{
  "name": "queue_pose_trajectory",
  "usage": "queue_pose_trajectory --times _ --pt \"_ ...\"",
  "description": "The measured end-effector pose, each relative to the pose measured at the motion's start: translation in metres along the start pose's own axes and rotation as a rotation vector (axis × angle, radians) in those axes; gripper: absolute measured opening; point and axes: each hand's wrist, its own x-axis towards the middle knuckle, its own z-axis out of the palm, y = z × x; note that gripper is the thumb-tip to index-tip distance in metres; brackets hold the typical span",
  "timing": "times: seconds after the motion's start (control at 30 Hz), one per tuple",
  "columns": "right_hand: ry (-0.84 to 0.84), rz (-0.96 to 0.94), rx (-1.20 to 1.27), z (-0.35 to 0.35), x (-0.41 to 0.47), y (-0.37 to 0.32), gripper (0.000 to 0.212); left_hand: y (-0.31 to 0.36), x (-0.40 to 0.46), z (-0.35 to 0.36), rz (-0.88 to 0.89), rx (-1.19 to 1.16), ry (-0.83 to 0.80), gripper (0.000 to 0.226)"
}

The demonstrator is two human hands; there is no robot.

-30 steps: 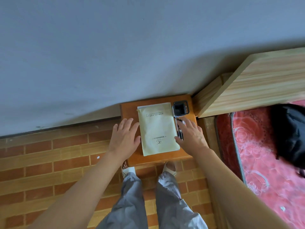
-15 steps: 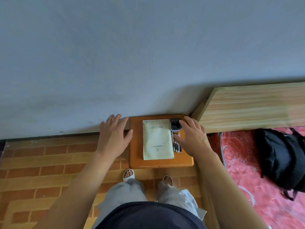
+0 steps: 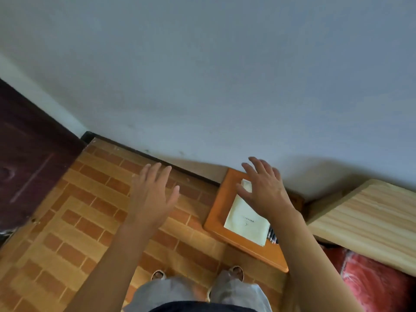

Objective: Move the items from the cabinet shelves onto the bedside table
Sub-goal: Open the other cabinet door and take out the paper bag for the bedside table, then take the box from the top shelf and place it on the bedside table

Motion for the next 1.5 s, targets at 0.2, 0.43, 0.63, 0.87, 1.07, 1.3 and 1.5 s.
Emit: queue_pose_trajectory --times 0.2,0.43,0.63,0.87,1.07,1.3,1.5 --pt "-0.033 -0.153 -0.029 0.001 -0.002 -0.073 0.064 -0.069 -0.047 -0.012 -0.174 -0.042 0.031 0.064" --pt "-0.042 -0.332 -0.077 0.021 -0.009 -0.19 0.062 -0.166 -0.112 -0.02 -0.282 -0.064 0.065 0.065" --pt "-0.094 -0.5 -0.108 0.055 -0.024 -0.315 0.064 -0.264 -0.185 -0.022 -0.405 -0.126 0.089 0.063" --pt "-0.138 -0.664 -0.123 0.091 -0.05 -0.466 0.065 -0.385 -0.275 -0.016 -0.581 -0.11 0.105 0.065" --pt "-0.17 -0.804 -0.132 0.11 -0.074 -0.583 0.065 -0.464 -0.357 -0.027 -0.773 -0.146 0.214 0.062" --pt "-0.201 -1.037 -0.159 0.135 -0.109 -0.716 0.064 -0.532 -0.446 -0.029 -1.035 -0.133 0.266 0.057" --pt "-0.254 -1.222 -0.177 0.174 -0.124 -0.827 0.062 -0.59 -0.51 -0.029 -1.17 -0.153 0.336 0.054"
